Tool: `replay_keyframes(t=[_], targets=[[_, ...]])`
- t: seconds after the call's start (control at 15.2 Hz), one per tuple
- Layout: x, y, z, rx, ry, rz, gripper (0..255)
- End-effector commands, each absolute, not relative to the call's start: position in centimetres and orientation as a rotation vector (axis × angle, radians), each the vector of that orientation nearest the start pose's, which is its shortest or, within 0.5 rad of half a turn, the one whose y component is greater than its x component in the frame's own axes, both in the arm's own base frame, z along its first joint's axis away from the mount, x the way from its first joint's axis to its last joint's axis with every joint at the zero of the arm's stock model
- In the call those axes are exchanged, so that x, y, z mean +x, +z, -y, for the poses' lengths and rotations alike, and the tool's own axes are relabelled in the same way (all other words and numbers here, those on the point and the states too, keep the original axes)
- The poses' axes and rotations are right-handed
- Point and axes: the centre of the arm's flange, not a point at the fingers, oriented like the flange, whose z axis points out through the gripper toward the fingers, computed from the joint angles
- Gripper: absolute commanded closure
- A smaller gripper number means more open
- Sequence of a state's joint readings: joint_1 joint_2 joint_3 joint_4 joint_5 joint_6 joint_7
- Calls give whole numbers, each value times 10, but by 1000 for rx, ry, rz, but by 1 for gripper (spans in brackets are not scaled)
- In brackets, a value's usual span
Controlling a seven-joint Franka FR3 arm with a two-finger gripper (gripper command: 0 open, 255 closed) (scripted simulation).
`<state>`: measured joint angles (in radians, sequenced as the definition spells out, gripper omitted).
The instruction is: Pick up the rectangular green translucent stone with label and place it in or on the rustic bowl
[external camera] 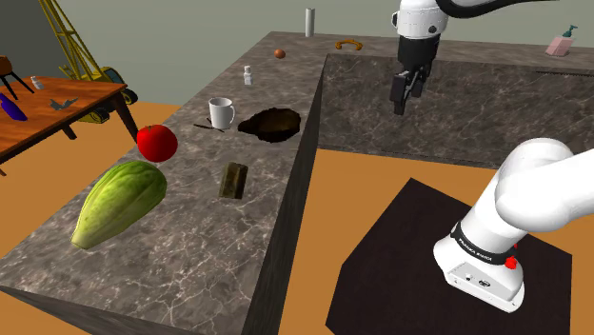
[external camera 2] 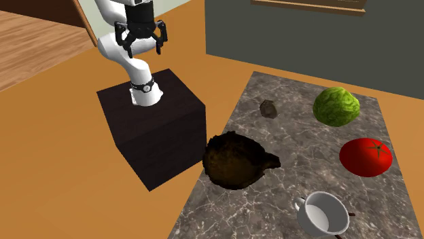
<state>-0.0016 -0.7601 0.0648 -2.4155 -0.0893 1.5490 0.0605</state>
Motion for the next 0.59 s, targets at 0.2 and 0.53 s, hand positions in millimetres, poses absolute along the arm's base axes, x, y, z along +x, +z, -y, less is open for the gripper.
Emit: replay_keyframes(t=[0.2,0.53], targets=[[328,534,-34,-3229,166,-80,0],[365,505,-68,-3146,167,-168,0]])
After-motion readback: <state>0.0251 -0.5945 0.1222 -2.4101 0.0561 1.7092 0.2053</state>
